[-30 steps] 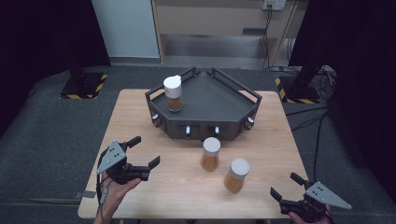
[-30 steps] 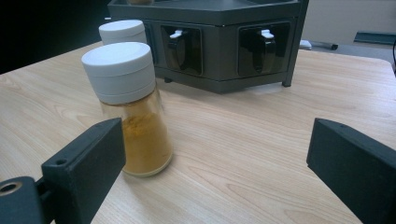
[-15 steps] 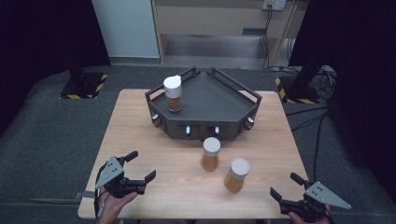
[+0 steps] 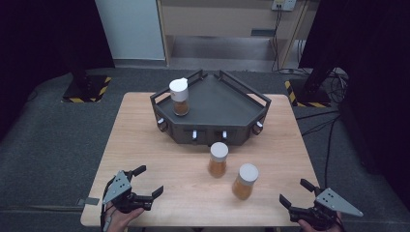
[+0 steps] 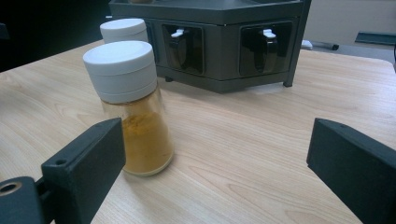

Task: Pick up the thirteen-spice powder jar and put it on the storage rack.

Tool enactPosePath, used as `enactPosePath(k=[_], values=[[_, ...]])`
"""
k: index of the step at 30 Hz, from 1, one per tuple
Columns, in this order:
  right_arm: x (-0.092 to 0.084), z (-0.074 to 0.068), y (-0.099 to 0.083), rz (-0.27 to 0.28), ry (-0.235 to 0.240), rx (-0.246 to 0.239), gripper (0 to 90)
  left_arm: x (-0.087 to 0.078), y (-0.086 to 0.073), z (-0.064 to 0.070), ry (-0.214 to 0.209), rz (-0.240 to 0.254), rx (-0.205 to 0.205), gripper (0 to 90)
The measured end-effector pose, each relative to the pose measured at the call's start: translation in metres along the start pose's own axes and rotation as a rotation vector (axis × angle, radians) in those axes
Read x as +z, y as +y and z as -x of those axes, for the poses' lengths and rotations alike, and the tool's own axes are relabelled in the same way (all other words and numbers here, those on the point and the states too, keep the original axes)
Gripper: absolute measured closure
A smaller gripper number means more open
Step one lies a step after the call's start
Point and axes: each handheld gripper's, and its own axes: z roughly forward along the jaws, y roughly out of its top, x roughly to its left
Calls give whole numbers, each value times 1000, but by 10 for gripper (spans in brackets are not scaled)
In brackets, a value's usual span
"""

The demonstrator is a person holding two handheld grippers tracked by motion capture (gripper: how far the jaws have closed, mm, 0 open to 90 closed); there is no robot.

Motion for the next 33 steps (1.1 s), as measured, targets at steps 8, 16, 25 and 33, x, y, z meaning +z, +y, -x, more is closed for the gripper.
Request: enactPosePath(k=[8, 16, 25, 33], values=[[1, 0, 1, -3, 4, -3, 45, -3, -5, -5, -19, -1, -3, 23], [1, 0, 0, -2, 6, -4, 44, -9, -8, -12, -31, 12, -17, 21], [2, 0, 0, -4, 8, 1, 45, -12, -10, -15, -27, 14, -6, 20], [2, 0, 0, -5, 9, -1, 45, -12, -9, -14, -19, 10, -3, 2]])
